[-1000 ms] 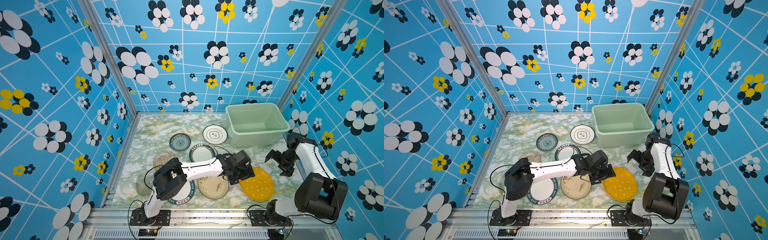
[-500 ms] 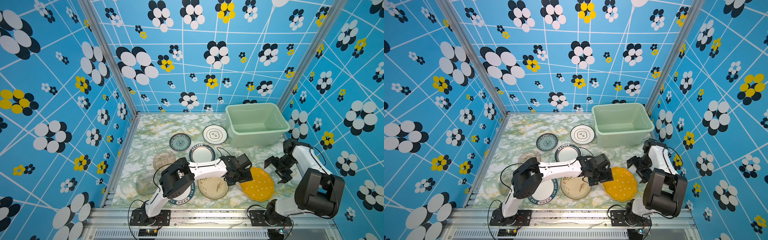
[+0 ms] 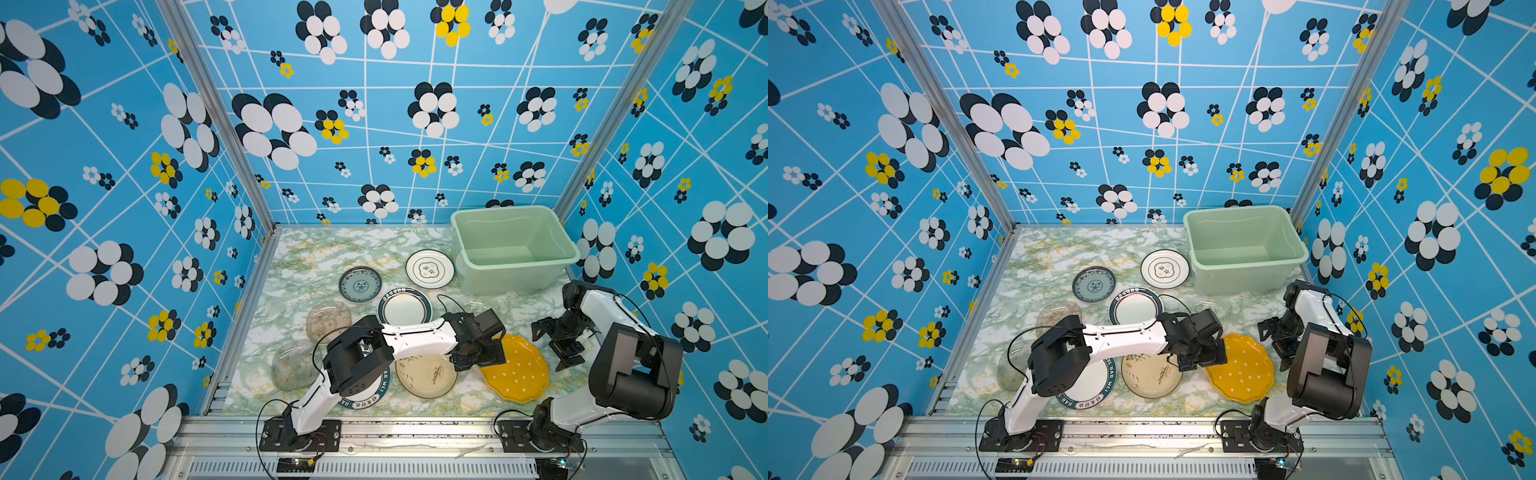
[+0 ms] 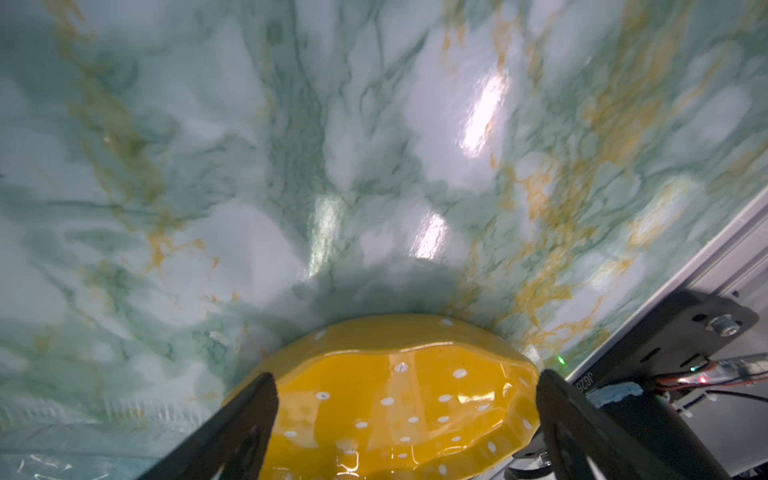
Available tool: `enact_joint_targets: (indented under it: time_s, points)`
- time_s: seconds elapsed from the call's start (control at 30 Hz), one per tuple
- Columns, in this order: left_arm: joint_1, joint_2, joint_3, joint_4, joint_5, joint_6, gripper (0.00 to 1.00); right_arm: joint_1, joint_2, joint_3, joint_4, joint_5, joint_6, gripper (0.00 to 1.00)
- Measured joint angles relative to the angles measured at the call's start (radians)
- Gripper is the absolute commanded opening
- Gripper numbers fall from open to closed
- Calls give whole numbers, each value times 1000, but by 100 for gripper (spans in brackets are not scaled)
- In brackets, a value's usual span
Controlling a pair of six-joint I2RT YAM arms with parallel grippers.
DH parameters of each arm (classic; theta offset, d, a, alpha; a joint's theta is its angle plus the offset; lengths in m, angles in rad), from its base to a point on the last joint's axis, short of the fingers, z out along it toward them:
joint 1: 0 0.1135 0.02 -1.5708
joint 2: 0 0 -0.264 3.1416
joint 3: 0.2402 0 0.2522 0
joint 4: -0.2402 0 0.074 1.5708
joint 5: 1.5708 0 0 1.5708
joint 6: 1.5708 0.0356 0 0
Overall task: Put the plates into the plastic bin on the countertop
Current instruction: 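Grip the yellow plate rim with the left gripper and tilt it upright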
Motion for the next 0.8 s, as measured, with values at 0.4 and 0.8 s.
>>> enact_joint_targets:
  time_s: [0.4, 0.8]
  points:
    - [0, 8, 0, 7, 0, 0, 96, -2, 49, -51, 95, 2, 37, 99]
    - [0, 32, 0, 80, 19, -1, 85, -2, 65, -68, 138, -27, 51, 99]
